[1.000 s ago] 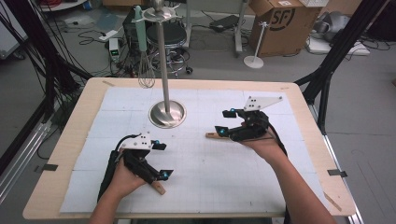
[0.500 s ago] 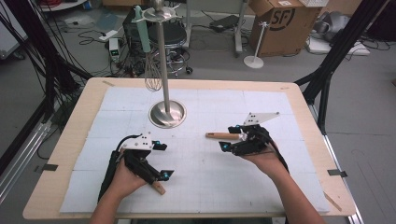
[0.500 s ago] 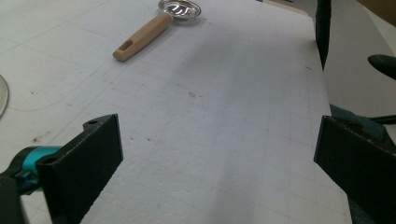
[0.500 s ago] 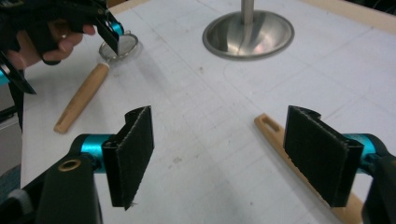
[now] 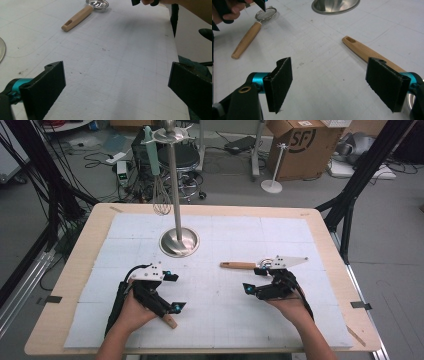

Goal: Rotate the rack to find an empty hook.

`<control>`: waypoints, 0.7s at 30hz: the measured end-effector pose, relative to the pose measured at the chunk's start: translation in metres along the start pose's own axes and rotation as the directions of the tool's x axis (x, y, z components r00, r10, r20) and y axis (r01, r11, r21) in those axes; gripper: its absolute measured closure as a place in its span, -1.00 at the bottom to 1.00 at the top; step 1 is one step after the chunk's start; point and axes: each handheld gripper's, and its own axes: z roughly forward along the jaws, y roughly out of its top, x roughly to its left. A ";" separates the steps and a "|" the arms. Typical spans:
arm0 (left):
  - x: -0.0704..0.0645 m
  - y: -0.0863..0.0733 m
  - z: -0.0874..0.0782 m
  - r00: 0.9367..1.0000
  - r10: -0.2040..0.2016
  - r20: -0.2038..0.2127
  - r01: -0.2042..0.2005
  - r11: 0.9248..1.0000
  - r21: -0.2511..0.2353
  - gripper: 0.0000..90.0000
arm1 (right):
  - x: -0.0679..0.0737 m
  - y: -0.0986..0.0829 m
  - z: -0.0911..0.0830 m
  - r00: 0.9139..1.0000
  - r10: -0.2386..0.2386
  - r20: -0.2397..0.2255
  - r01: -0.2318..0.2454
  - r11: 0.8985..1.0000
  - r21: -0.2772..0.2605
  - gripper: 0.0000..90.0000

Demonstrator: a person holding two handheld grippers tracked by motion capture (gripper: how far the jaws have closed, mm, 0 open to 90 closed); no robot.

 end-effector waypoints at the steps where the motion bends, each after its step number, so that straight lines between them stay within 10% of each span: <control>1: 0.000 0.000 0.000 1.000 0.000 0.000 0.000 1.000 0.001 -0.96 | 0.000 -0.002 -0.001 1.000 -0.002 0.002 0.002 1.000 0.004 -0.54; 21: 0.001 -0.002 0.000 1.000 -0.006 -0.009 0.006 1.000 0.006 -0.96 | -0.005 -0.041 -0.017 0.999 0.032 0.003 -0.032 0.999 -0.038 -0.61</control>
